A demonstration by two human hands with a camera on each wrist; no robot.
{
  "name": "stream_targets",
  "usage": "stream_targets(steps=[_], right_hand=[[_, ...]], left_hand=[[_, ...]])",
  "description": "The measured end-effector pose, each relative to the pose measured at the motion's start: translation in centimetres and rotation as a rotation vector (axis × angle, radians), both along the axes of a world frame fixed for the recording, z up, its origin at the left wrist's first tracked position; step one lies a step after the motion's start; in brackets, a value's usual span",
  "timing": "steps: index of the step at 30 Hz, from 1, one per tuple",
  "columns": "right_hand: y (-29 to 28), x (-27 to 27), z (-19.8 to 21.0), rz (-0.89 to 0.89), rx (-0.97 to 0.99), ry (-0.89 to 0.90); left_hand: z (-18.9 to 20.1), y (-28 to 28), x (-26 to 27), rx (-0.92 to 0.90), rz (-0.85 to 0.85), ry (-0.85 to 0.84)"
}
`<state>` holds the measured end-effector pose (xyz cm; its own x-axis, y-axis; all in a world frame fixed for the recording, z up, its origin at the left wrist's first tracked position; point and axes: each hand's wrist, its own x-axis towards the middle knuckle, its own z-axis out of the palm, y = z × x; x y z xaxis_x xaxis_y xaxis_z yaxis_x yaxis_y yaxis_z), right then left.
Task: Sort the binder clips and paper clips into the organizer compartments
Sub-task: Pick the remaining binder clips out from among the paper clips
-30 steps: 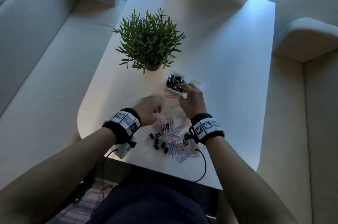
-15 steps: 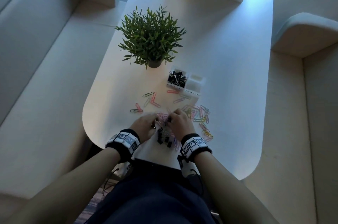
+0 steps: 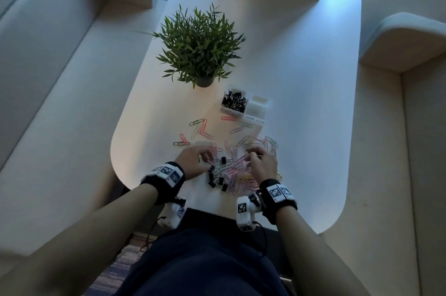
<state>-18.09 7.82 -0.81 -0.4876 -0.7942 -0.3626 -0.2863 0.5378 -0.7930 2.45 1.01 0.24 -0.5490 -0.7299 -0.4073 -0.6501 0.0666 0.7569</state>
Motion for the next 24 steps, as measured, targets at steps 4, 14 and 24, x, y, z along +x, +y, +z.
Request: stream_targets(steps=[4, 14, 24], right_hand=[[0.3, 1.3, 1.0, 0.296, 0.047, 0.078], [-1.3, 4.1, -0.2, 0.631, -0.003, 0.388], [-1.8, 2.0, 0.4, 0.221, -0.012, 0.047]], left_hand=[[-1.5, 0.5, 0.3, -0.294, -0.491, -0.169], [-2.1, -0.4, 1.3, -0.379, -0.36, -0.022], [1.0, -2.3, -0.3, 0.67, 0.68, 0.546]])
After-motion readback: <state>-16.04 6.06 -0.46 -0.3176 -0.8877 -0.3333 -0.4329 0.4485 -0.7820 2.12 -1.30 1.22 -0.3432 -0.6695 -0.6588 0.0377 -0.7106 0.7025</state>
